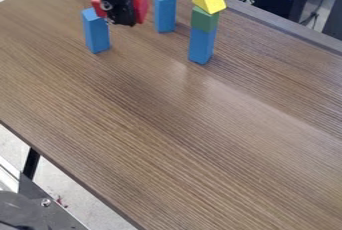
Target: Put the red prism on top of the blue prism
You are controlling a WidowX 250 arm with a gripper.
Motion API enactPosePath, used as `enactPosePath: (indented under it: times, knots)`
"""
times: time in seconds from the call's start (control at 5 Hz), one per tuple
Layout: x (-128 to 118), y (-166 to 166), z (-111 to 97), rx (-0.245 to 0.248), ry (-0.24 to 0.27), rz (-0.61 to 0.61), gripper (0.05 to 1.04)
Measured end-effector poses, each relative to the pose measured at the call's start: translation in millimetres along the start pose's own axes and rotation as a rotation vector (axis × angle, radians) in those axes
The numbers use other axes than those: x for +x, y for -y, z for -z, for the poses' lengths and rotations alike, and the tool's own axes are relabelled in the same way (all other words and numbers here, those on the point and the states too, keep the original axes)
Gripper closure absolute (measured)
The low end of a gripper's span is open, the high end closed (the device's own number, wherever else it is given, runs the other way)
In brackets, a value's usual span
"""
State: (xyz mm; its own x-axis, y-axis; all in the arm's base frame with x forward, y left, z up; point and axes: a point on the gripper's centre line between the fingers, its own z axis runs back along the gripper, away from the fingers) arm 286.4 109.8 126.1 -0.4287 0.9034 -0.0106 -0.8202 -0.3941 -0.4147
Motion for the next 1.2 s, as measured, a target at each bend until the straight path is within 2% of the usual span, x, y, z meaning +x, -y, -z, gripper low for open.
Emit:
enactPosePath:
  times: [0.2, 0.4, 1.2]
  knots:
    - [14, 7, 0, 0.031, -0.001, -0.075, 0.500]
    - [23, 8, 9, 0.081, -0.010, -0.106, 0.500]
    - [67, 23, 34, 0.129, -0.028, -0.163, 0.500]
